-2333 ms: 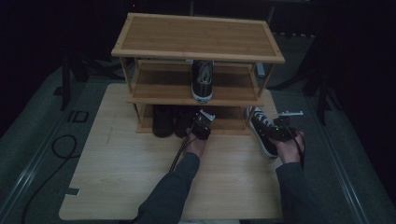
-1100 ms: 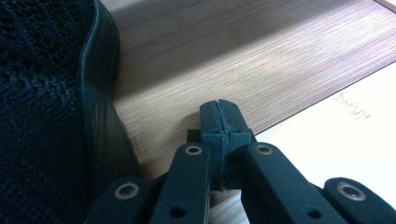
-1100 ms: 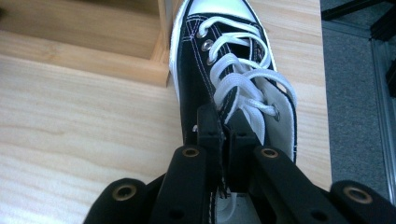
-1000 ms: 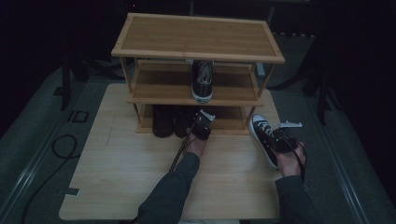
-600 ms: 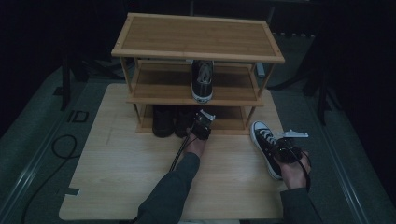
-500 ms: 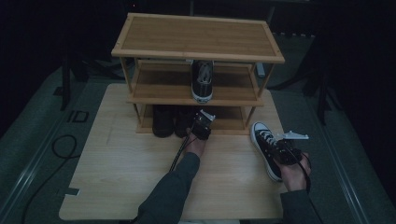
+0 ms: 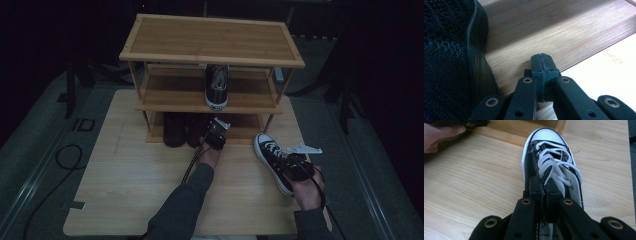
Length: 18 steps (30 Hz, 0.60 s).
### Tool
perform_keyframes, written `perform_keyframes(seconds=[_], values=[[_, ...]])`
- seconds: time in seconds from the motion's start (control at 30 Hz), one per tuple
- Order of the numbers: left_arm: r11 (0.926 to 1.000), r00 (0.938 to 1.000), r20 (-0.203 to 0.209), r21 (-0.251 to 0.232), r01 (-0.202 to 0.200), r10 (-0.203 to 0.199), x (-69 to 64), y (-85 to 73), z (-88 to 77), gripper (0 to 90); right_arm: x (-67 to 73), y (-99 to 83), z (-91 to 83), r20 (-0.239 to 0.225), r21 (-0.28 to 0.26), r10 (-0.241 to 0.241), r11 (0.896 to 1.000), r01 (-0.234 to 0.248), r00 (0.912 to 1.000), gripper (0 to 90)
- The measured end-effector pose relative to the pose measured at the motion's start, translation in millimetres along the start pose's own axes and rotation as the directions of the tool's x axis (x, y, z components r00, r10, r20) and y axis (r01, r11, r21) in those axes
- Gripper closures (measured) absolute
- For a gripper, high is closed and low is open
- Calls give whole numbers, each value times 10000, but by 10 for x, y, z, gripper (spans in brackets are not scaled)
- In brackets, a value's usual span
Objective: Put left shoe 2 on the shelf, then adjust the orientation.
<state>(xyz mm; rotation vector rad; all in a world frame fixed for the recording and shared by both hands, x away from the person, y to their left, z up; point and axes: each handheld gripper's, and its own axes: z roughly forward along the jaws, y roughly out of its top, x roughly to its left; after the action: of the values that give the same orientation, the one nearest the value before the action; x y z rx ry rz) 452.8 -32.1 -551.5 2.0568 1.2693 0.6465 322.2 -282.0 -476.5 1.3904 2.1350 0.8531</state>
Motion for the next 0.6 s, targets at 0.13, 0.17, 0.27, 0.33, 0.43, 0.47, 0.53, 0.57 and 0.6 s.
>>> perform_keyframes(seconds=[0.13, 0.17, 0.27, 0.33, 0.43, 0.47, 0.53, 0.57, 0.6], values=[[10000, 10000, 8, -3, 0, 0, 1, -1, 0, 900, 68, -13, 8, -305, -79, -132, 9999, 130, 9994, 878], [10000, 10000, 5, -4, 4, -4, 0, -1, 0, 900, 94, -10, 6, -358, -120, -166, 9998, 162, 9992, 878], [10000, 10000, -3, -16, 13, -13, -2, -1, 0, 900, 168, 9, 15, -626, -188, -372, 9992, 361, 9973, 877], [10000, 10000, -6, -5, 9, -9, -1, -1, -1, 900, 215, 22, 33, -773, -239, -549, 9983, 532, 9955, 878], [10000, 10000, 3, -15, 24, -24, -1, -2, 0, 900, 278, 38, 55, -920, -276, -743, 9970, 721, 9930, 877], [10000, 10000, -1, -20, 34, -34, -2, -2, 0, 900, 309, 43, 66, -940, -288, -912, 9956, 888, 9914, 878], [10000, 10000, 5, -21, 35, -35, -1, -2, 0, 900, 359, 45, 81, -1094, -286, -1122, 9935, 1097, 9876, 878], [10000, 10000, 11, -22, 28, -28, 0, -2, 0, 900, 385, 44, 86, -1174, -280, -1234, 9923, 1210, 9854, 878], [10000, 10000, 12, -17, 25, -25, 1, -2, 0, 900, 410, 44, 90, -1247, -282, -1321, 9912, 1295, 9834, 877]])
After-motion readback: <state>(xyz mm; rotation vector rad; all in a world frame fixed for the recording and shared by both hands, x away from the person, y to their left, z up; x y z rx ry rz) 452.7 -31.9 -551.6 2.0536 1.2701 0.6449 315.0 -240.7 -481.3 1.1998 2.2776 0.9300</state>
